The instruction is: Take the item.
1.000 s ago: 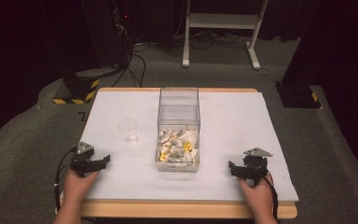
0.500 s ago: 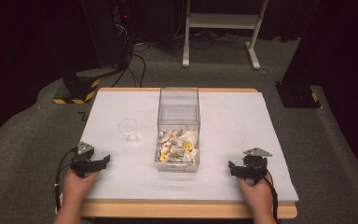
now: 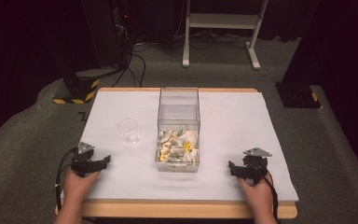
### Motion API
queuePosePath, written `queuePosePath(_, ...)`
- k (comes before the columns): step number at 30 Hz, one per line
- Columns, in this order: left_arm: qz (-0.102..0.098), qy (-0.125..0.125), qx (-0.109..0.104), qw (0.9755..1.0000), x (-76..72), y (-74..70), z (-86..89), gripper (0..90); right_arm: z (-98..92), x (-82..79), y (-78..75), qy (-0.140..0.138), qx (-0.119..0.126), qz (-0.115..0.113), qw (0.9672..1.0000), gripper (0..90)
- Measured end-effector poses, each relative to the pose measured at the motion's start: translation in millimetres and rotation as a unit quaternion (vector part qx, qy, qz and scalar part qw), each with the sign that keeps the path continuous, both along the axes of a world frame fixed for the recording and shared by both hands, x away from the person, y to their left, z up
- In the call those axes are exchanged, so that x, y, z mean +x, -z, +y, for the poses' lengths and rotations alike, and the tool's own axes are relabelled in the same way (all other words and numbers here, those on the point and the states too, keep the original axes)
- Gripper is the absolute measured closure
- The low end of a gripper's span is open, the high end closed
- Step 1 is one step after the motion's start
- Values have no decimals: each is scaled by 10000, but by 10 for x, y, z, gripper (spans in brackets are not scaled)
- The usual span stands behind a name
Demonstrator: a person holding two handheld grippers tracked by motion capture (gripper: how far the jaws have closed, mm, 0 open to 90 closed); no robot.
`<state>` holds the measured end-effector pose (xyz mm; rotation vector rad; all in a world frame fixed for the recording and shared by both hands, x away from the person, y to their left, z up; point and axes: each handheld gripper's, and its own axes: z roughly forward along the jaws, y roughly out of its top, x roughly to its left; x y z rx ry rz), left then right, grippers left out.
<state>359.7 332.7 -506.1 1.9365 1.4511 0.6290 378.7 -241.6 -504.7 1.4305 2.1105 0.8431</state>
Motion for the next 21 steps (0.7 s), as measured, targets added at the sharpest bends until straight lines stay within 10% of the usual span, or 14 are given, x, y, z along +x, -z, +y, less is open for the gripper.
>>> queuePosePath(21,-429,492,-391,9971,-127,-176,-202,209,-1,-2,2,4,11,-1,10000,93)
